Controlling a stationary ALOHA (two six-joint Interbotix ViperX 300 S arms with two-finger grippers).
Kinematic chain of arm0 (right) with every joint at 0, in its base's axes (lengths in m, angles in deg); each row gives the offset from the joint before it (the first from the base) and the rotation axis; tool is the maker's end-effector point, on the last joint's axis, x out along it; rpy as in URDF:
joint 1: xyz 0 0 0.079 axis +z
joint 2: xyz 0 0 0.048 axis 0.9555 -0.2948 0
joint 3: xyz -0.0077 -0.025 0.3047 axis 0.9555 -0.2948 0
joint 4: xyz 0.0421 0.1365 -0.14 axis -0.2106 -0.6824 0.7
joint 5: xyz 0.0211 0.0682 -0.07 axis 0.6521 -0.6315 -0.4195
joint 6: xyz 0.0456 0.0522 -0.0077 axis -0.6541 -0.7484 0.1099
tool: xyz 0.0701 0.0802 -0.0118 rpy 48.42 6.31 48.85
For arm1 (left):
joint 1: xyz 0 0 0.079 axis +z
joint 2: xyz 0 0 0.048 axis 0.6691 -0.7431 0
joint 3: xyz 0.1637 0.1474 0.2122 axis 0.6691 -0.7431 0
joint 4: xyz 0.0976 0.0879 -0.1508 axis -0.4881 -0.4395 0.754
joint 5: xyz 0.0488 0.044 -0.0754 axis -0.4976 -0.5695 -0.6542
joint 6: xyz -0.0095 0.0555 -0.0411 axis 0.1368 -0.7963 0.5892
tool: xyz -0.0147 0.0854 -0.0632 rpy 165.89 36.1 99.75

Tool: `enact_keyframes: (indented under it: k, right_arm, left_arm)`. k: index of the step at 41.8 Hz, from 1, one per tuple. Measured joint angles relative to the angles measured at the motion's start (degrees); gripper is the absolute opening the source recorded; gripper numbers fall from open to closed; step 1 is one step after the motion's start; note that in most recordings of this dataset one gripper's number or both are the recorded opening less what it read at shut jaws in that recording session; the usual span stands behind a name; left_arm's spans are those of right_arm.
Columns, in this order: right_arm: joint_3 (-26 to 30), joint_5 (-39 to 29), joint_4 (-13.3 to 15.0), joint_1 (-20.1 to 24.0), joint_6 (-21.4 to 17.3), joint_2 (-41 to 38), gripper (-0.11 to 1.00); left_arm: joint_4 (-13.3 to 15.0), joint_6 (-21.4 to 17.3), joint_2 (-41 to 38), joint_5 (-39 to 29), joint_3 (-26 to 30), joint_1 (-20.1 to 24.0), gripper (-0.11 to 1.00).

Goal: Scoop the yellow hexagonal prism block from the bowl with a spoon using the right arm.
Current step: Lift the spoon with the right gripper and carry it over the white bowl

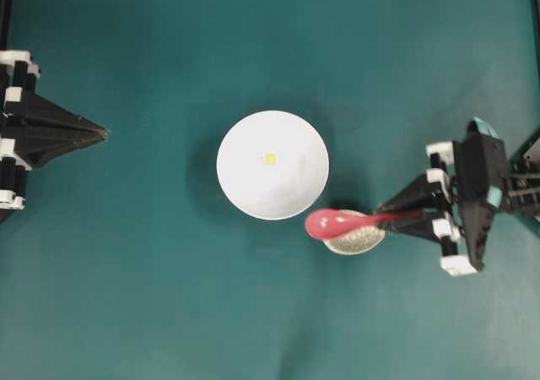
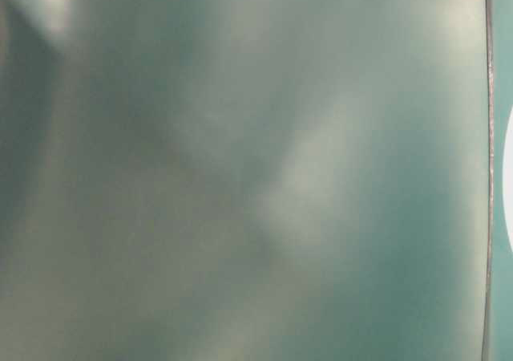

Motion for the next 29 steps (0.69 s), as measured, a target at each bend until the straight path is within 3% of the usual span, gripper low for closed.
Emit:
enact_keyframes:
  k: [13,23,29]
  right_arm:
    - [11.87,-24.52,0.62,-11.25,1.32,1.05,0.23]
    - [19.07,-36.91,1.05,-17.05,1.32,-0.26,0.23]
    - [23.29,-45.26,2.90,-19.69,1.14,-2.46,0.23]
  left_arm:
    - [-0.09,0.00,0.09,0.00,0.00,0.00,0.00]
    - [0.00,0.09,0.09,0.00,0.00,0.00,0.00]
    - [-0.09,0.09,0.09,0.00,0.00,0.00,0.00]
